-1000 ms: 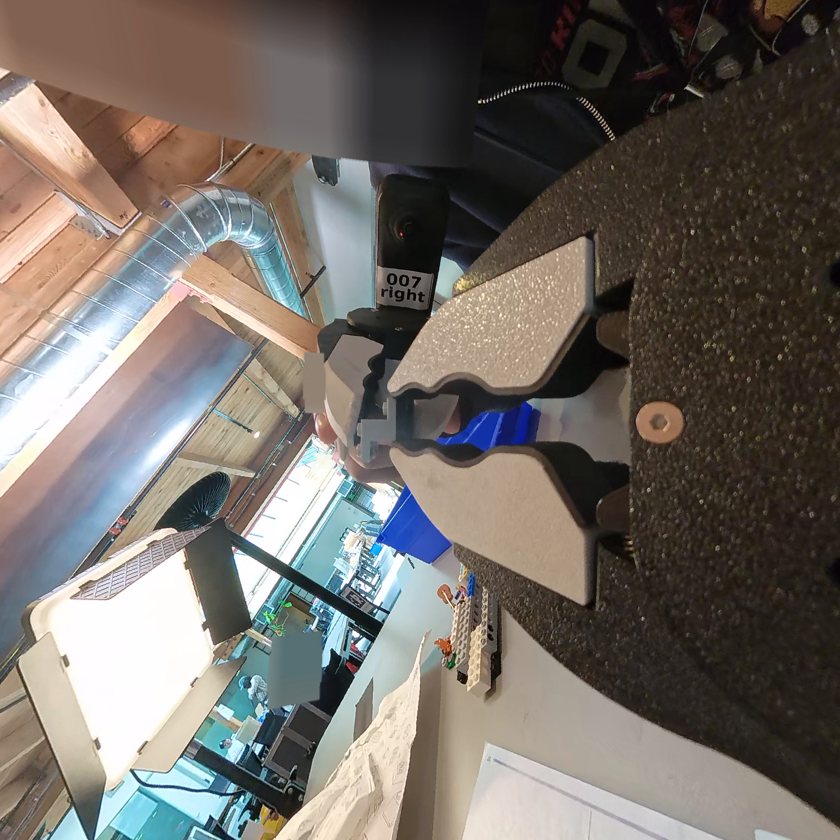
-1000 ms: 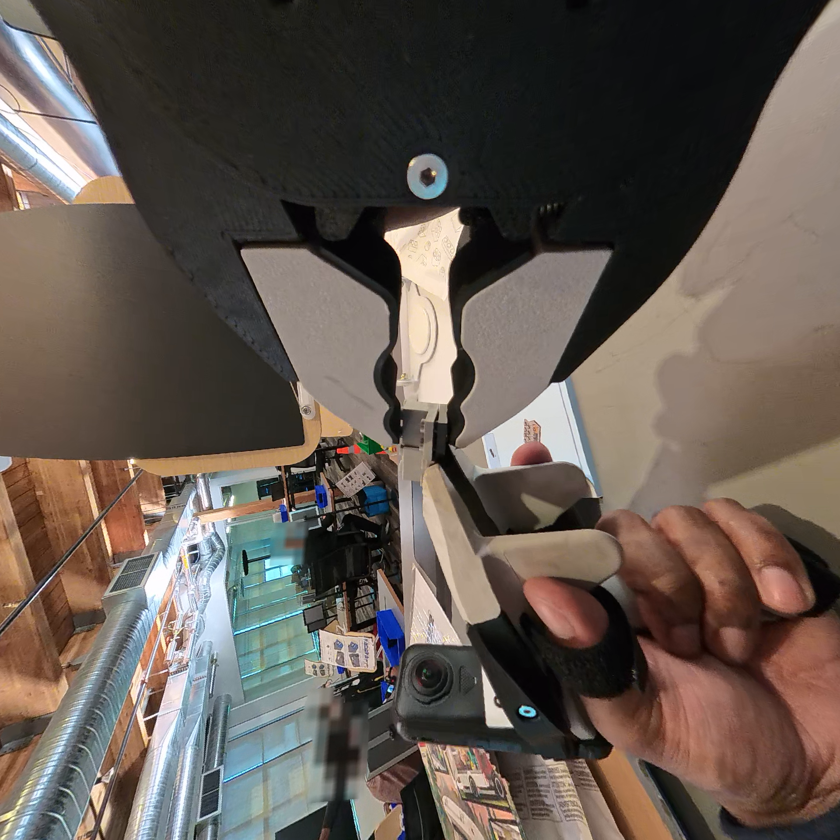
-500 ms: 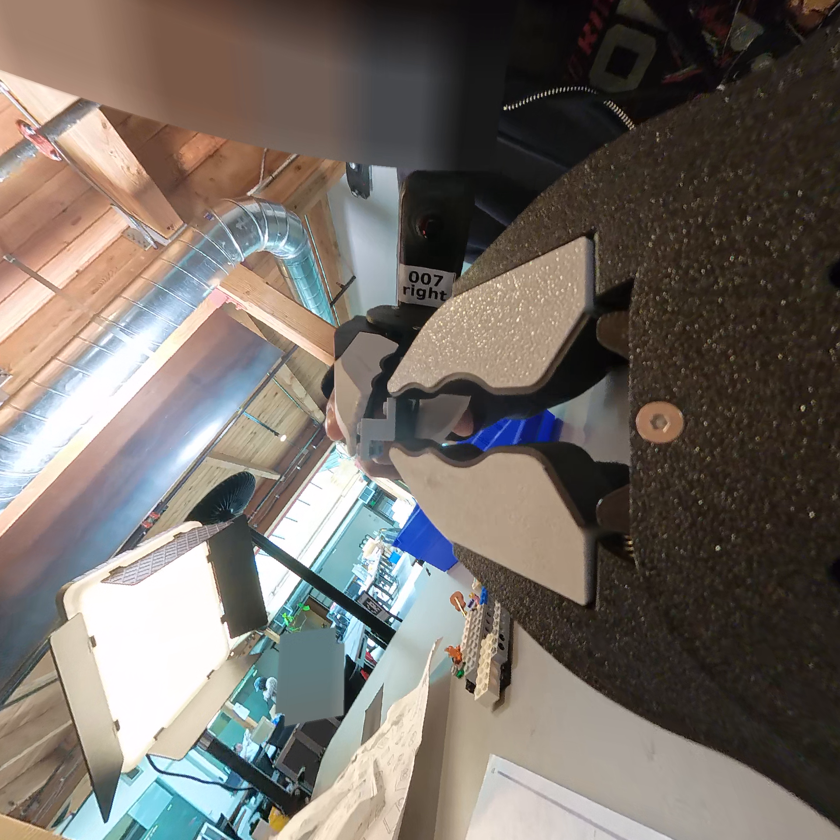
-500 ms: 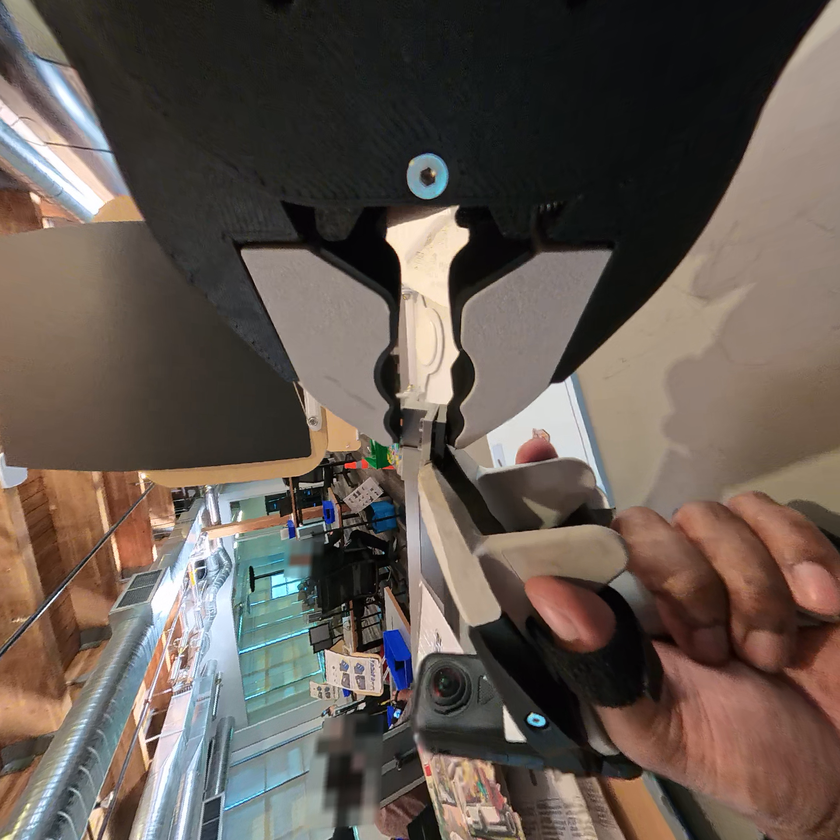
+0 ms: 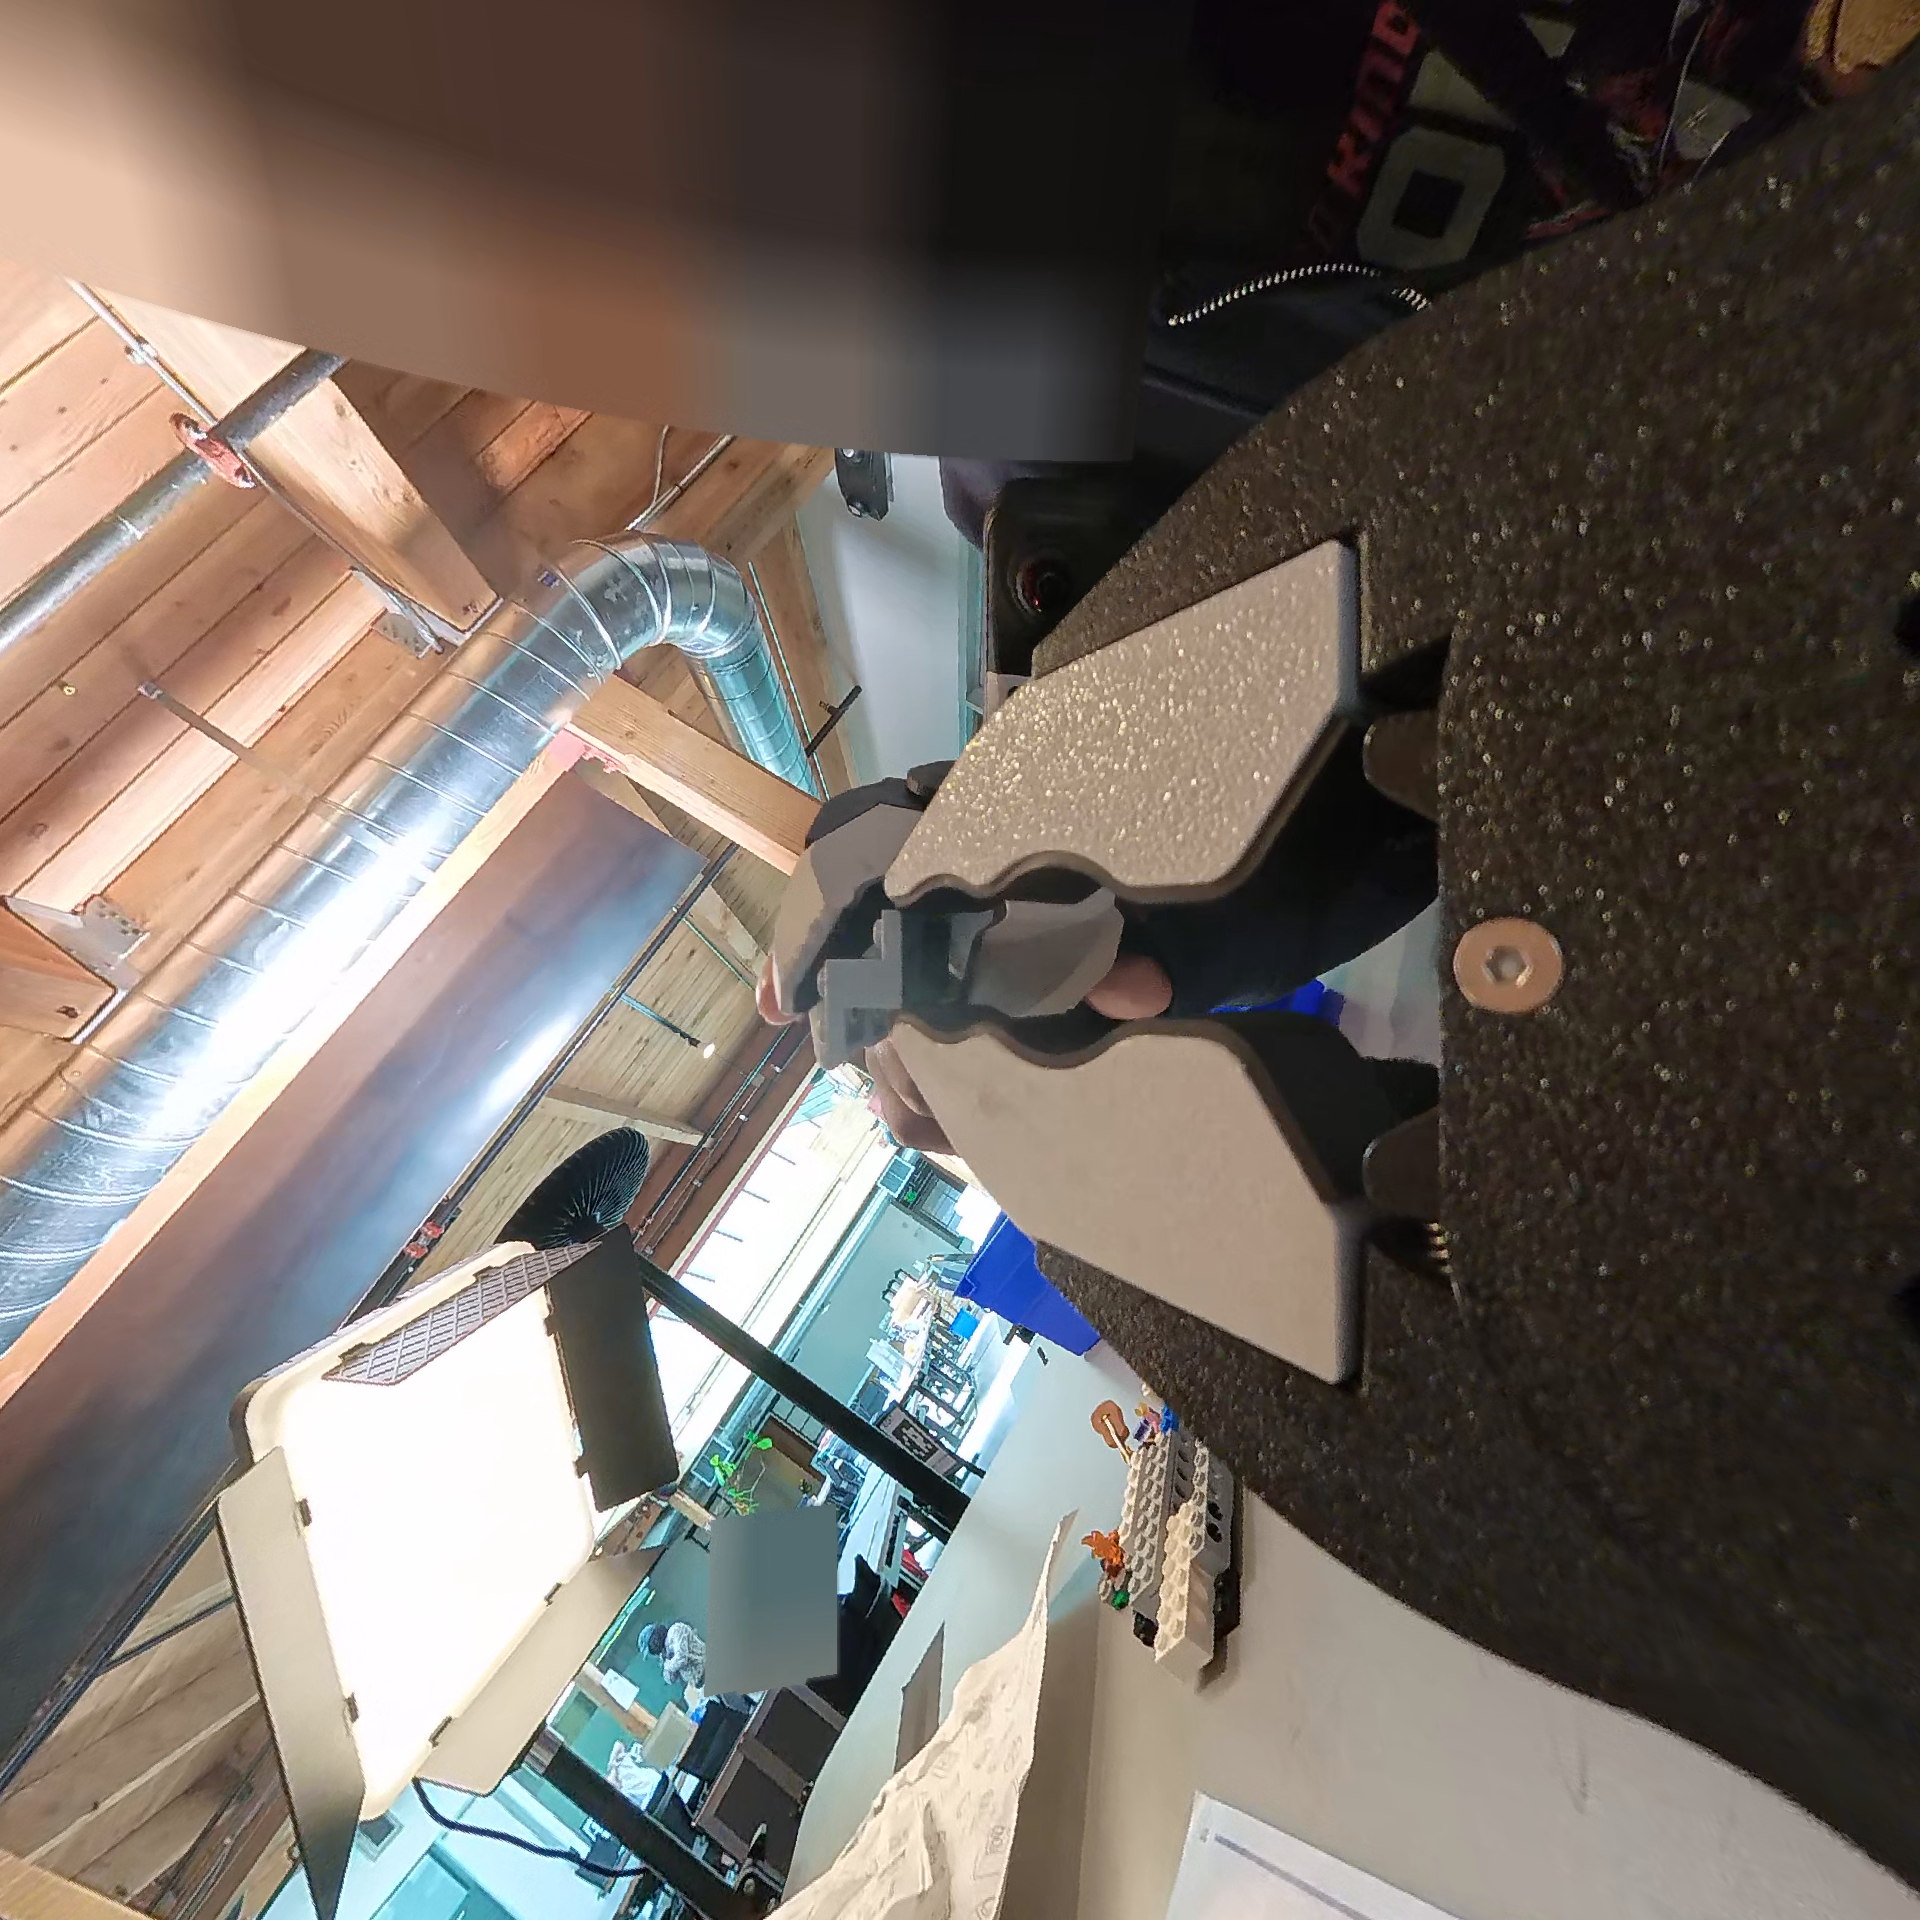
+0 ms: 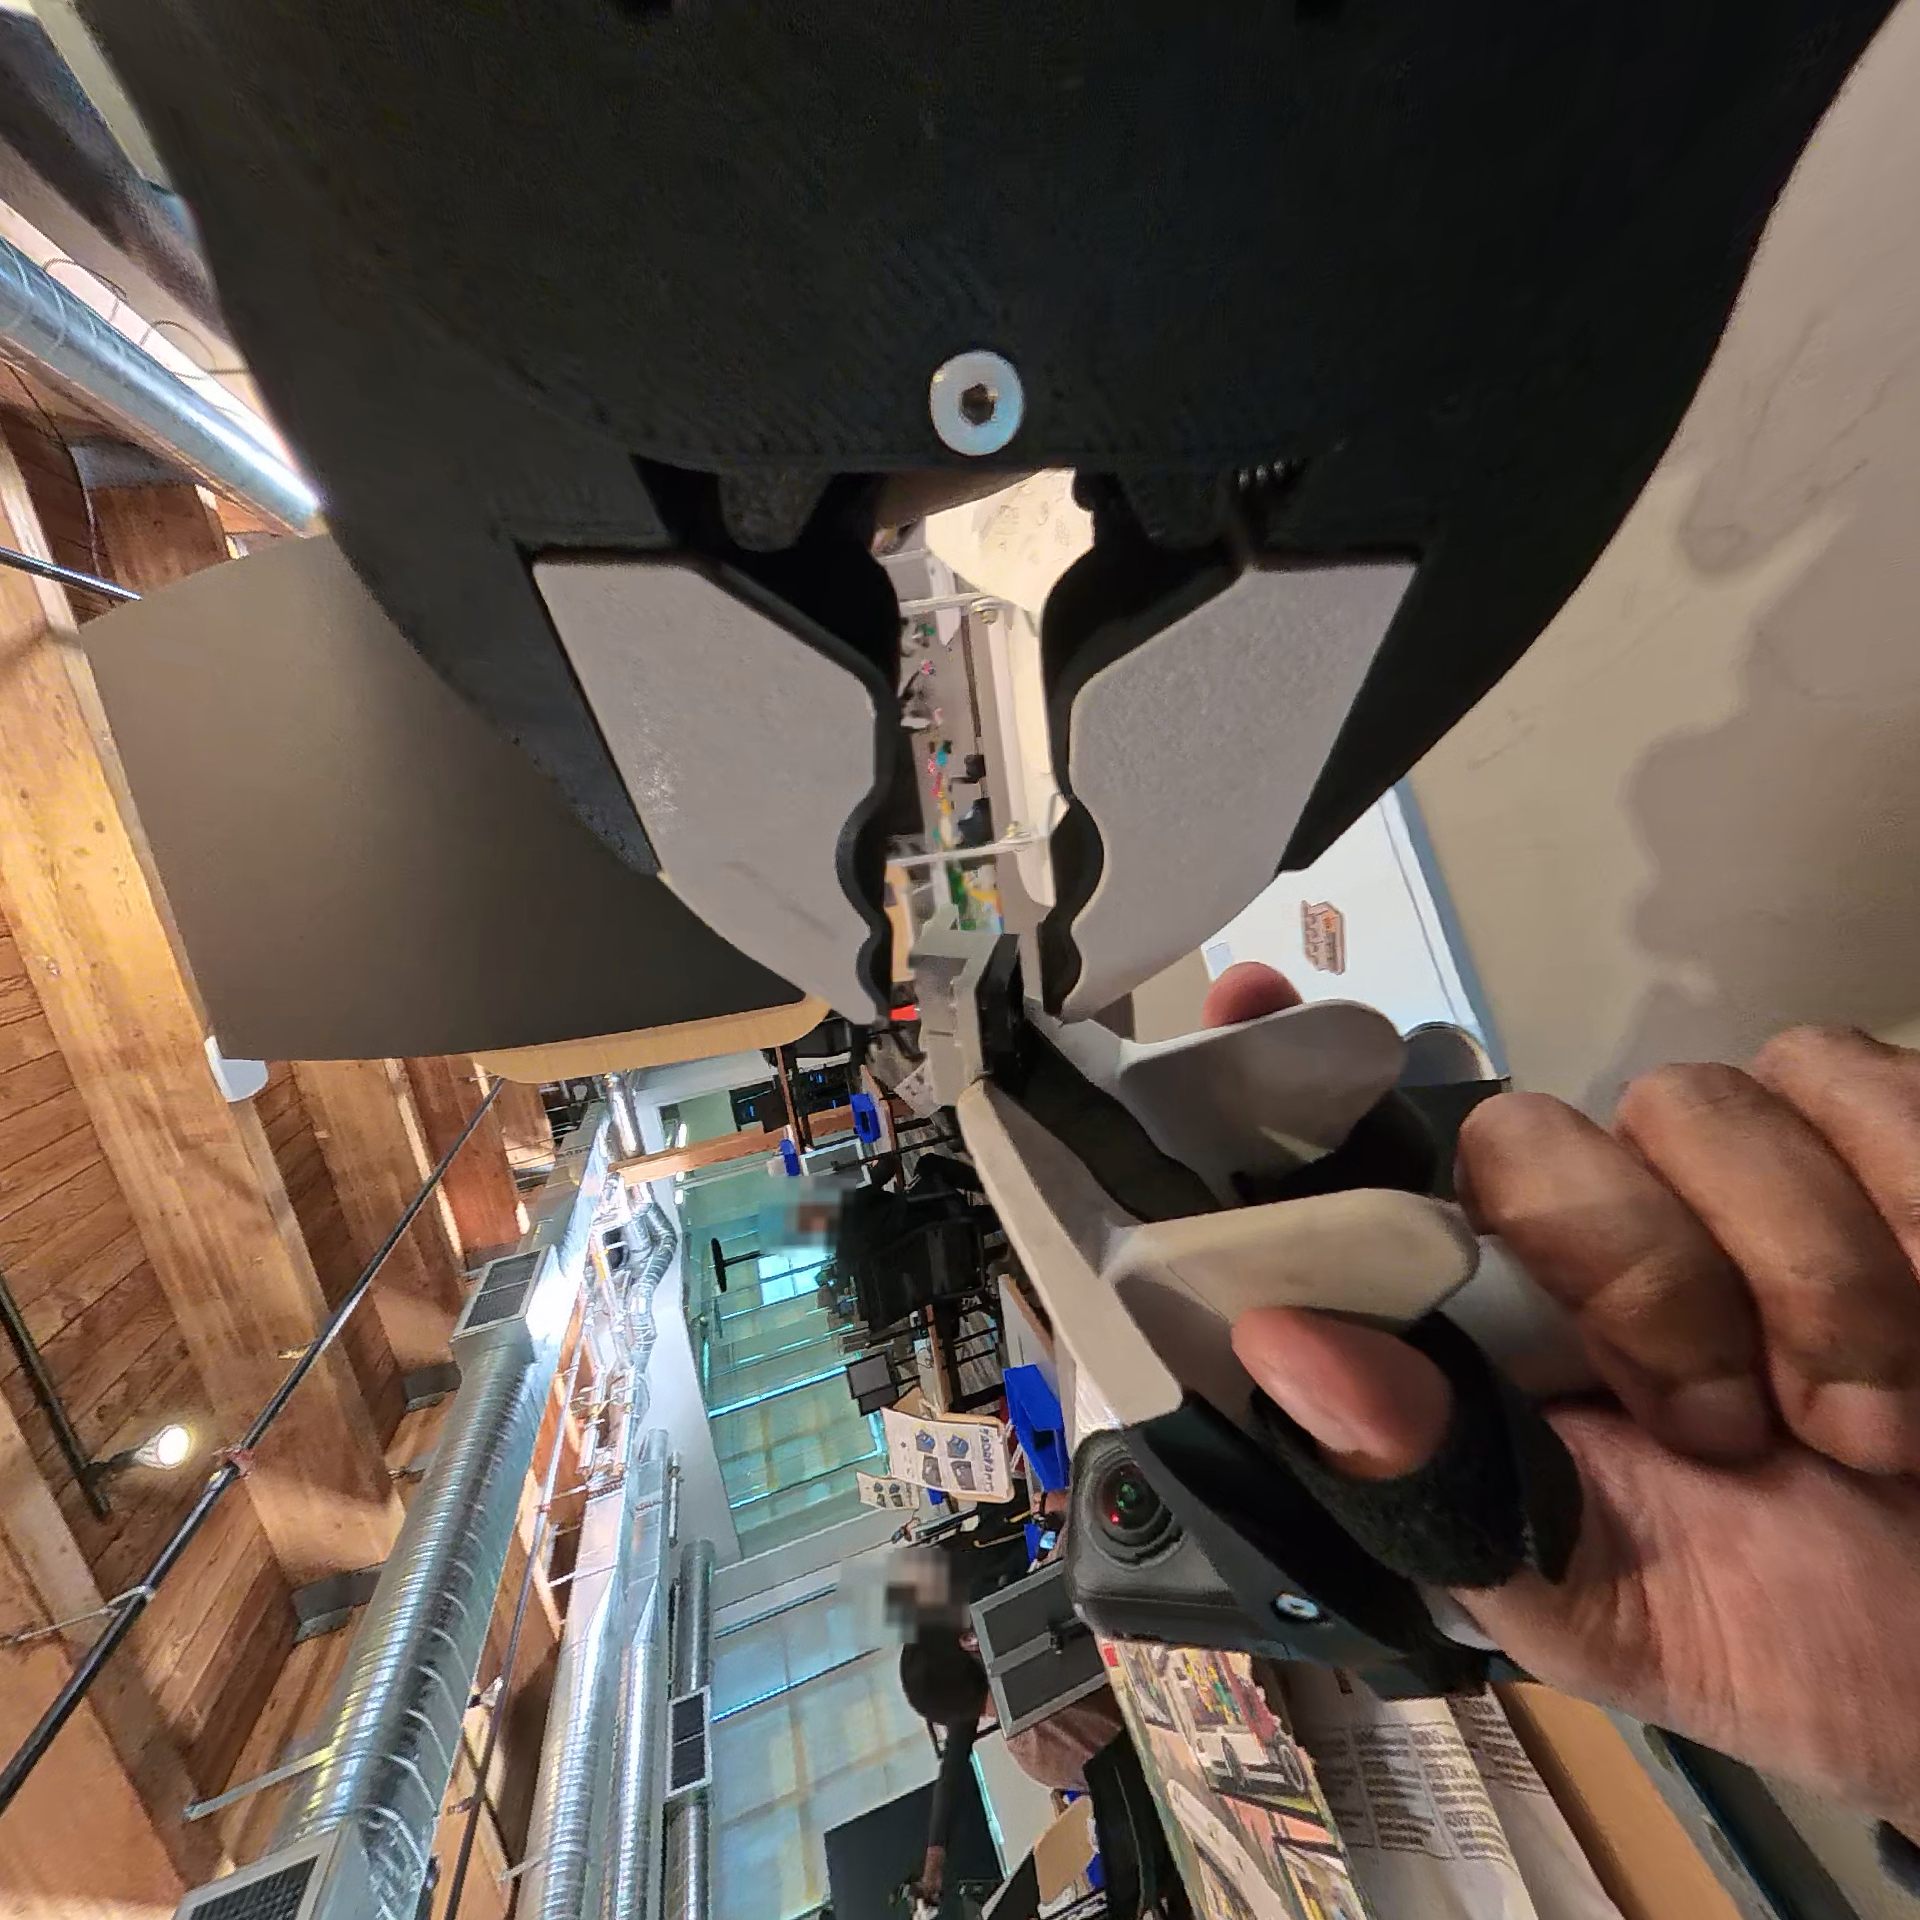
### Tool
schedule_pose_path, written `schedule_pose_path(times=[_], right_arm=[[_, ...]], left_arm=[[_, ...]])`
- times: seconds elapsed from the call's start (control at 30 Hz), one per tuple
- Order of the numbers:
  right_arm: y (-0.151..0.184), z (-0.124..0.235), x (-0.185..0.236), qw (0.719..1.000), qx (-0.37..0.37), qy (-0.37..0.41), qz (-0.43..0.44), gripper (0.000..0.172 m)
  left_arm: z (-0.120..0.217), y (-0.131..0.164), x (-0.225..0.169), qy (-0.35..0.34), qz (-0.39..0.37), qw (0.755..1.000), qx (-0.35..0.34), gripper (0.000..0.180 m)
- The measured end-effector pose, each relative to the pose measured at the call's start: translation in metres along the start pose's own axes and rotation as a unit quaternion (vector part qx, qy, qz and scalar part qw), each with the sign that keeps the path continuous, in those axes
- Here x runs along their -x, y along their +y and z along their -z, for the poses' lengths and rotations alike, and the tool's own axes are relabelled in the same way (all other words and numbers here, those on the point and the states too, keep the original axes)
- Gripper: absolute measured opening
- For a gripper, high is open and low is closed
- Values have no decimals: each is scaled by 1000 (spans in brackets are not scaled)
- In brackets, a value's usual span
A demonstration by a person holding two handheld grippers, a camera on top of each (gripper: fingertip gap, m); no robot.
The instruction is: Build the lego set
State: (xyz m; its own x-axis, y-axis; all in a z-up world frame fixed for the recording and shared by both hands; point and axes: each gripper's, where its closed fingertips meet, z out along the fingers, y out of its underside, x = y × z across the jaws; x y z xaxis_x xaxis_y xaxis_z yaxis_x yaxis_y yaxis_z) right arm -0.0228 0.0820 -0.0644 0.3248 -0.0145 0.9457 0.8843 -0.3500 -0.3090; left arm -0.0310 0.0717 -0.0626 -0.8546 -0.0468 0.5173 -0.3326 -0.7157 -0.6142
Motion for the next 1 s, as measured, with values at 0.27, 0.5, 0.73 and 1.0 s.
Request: schedule_pose_path(times=[0.27,0.5,0.73,1.0], right_arm=[[-15,5,-7,999,-41,33,1,28],[-16,2,-2,998,-49,37,7,14],[-20,3,-4,997,-61,39,4,8],[-20,2,-3,998,-54,28,17,8]], left_arm=[[6,-14,1,-53,-99,994,-18,16],[2,-10,-3,-69,-158,985,-2,16],[1,-10,-7,-55,-154,987,-6,16],[0,-9,-7,-43,-131,990,-11,17]])
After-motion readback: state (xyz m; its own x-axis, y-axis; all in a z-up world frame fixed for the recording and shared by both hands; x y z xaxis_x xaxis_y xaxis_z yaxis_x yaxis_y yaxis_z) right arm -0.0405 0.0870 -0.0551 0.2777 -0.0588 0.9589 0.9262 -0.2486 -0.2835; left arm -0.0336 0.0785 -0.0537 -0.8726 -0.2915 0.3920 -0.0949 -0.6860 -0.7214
